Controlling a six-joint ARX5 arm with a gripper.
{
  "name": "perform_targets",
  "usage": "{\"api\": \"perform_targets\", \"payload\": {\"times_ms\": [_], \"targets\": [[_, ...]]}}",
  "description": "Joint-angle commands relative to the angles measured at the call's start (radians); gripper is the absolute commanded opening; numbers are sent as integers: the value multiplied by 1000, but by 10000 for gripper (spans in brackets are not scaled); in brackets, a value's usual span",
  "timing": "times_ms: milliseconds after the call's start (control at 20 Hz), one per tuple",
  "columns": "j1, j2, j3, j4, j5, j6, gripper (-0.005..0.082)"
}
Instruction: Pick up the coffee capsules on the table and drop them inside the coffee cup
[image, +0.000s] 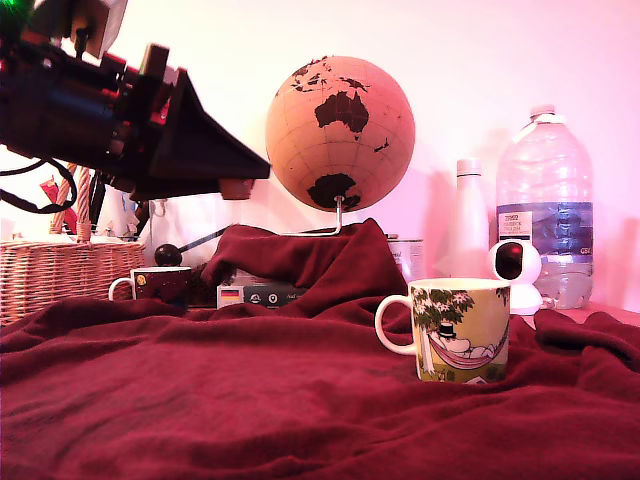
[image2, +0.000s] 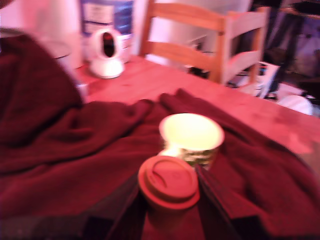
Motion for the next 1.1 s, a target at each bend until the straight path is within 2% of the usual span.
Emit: {"api": "perform_targets", "payload": {"times_ms": [0, 450, 750, 1050], "targets": [[-14, -15, -39, 8, -6, -3, 198], [-109, -23, -49, 10, -8, -8, 198], [-123, -23, -42, 16, -58, -13, 197], [-138, -19, 31, -22, -107, -18, 197]]}}
